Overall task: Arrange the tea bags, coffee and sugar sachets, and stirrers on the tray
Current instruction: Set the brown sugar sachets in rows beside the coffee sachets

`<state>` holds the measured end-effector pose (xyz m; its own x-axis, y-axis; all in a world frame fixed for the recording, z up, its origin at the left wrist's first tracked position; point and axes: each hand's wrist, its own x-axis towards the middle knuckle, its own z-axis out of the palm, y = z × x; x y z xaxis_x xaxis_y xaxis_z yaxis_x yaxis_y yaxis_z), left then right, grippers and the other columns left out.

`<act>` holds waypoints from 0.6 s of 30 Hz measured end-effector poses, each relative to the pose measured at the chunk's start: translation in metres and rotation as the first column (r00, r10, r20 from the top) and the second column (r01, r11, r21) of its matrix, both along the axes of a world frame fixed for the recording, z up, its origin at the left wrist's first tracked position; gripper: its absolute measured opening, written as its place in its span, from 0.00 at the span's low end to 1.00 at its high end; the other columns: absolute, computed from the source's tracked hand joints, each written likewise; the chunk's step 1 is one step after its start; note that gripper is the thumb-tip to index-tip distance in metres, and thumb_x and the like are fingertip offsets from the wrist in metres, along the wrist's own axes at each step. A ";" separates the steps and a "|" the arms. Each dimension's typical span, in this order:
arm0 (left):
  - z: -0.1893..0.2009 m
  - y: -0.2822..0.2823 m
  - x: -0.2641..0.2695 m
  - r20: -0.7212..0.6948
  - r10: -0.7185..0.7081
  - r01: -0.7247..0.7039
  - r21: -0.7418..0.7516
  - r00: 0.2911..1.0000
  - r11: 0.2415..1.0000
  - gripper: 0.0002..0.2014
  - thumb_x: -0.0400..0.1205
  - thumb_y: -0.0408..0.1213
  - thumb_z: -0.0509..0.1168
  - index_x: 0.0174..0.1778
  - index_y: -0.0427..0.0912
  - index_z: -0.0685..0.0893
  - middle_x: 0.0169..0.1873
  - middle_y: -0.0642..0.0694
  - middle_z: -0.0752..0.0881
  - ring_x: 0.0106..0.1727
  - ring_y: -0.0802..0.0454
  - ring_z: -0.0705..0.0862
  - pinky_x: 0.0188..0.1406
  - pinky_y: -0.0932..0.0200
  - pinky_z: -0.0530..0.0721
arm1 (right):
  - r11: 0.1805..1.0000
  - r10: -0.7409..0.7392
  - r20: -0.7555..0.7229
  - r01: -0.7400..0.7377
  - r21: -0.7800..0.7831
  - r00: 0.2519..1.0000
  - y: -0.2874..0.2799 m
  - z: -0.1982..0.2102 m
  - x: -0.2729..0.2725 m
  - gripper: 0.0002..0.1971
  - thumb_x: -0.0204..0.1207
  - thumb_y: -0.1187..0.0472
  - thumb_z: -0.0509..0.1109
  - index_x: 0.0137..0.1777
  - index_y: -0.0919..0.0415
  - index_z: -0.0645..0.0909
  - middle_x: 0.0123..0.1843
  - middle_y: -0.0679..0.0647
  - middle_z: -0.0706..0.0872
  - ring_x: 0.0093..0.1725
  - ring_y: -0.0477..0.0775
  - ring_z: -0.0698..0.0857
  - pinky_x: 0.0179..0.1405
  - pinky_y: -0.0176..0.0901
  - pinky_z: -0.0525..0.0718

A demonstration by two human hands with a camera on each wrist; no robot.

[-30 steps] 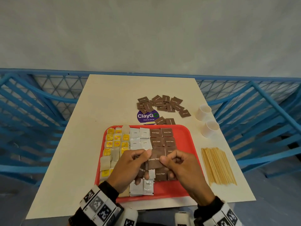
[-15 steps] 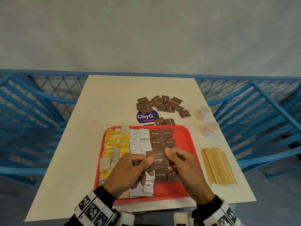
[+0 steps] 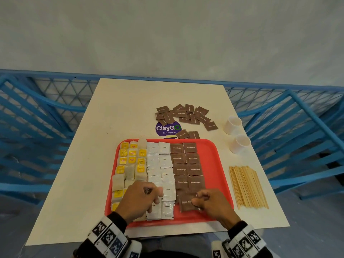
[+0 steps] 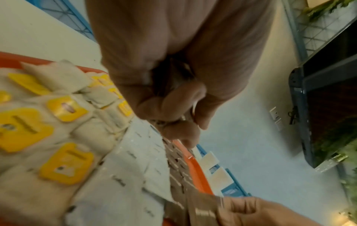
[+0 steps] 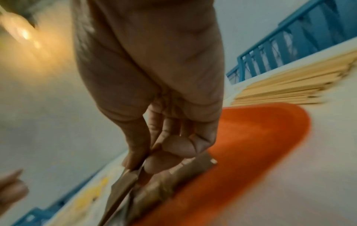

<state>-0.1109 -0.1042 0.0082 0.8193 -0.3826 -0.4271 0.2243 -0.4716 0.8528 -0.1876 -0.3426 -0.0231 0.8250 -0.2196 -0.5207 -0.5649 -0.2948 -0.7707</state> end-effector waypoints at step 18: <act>-0.009 0.007 -0.004 -0.095 0.026 -0.028 -0.024 0.995 0.999 0.14 0.84 0.45 0.68 0.40 0.40 0.91 0.34 0.39 0.90 0.24 0.50 0.82 0.16 0.63 0.71 | 0.951 0.072 -0.167 -0.118 -0.286 0.983 0.003 -0.036 -0.002 0.15 0.67 0.50 0.83 0.27 0.57 0.85 0.27 0.50 0.85 0.28 0.43 0.80 0.36 0.40 0.83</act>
<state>-0.1150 -0.0976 -0.0008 0.7857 -0.3725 -0.4939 0.3170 -0.4432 0.8385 -0.1893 -0.3400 -0.0592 0.7651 -0.3063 -0.5664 -0.6273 -0.5532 -0.5481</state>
